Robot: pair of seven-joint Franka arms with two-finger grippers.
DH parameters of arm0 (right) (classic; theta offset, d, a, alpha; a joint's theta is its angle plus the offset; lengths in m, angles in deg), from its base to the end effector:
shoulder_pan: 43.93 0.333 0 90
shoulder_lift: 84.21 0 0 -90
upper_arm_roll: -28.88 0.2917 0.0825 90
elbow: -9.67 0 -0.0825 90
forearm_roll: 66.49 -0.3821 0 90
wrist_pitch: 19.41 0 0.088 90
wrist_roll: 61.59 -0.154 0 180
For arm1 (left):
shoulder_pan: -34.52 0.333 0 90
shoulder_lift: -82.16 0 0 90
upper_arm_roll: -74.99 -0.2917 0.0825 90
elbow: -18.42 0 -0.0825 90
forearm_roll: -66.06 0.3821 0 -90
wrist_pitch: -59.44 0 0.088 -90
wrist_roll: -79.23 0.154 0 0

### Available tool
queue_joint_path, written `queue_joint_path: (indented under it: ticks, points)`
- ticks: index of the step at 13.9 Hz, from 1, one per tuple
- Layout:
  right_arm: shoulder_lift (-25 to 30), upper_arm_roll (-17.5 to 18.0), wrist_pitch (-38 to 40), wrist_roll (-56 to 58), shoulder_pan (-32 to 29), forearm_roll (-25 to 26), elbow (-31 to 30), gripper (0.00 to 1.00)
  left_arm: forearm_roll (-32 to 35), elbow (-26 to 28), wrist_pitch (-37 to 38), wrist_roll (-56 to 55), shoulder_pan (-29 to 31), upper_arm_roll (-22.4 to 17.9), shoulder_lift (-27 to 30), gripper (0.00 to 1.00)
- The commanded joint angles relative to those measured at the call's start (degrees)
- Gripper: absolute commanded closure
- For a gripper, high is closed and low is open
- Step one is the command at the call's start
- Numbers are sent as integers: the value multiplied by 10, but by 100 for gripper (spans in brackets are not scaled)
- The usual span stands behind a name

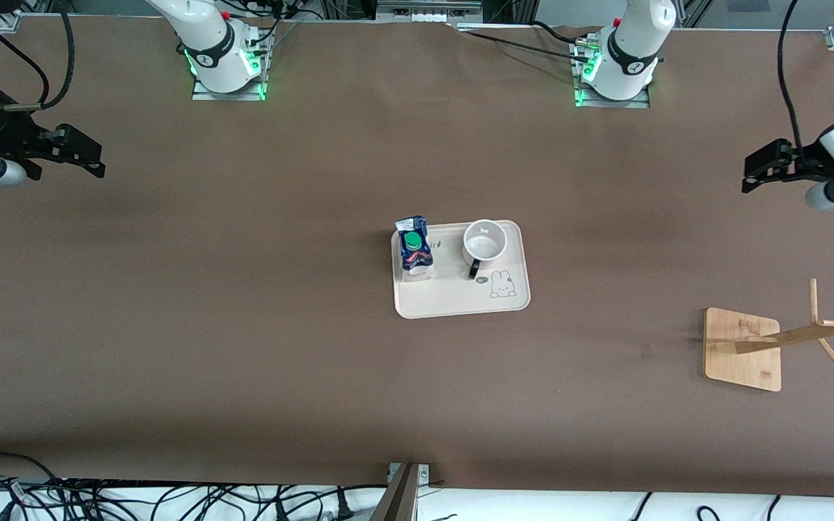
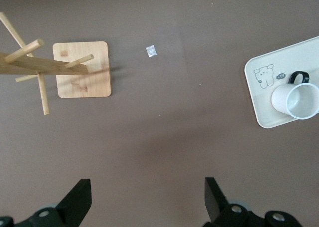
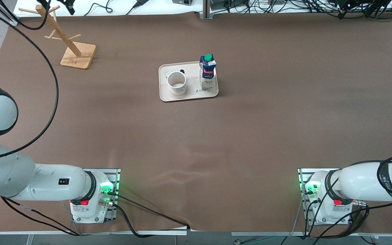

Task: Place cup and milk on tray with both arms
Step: 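Open the left gripper and raise it away from the mug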

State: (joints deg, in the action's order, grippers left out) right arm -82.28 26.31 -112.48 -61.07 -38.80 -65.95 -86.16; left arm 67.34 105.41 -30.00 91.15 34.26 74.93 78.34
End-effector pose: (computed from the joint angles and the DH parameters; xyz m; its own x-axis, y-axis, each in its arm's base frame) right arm 0.5448 0.0227 0.5284 0.9984 0.0543 -0.0146 0.0544 -0.9985 0.0078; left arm 0.5693 0.0015 0.5396 0.9774 -0.2097 -0.0280 -0.2102 -0.9775 -0.0170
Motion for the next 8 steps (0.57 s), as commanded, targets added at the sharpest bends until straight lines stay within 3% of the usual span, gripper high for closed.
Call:
queue_joint_path:
  ticks: [1,8]
  points:
    - [-4,3,9,4,-4,5,12,0,-8,115,-93,-22,-9,-2,64,0]
    - [-4,3,9,4,-4,6,12,0,-7,114,-69,-74,-5,7,57,0]
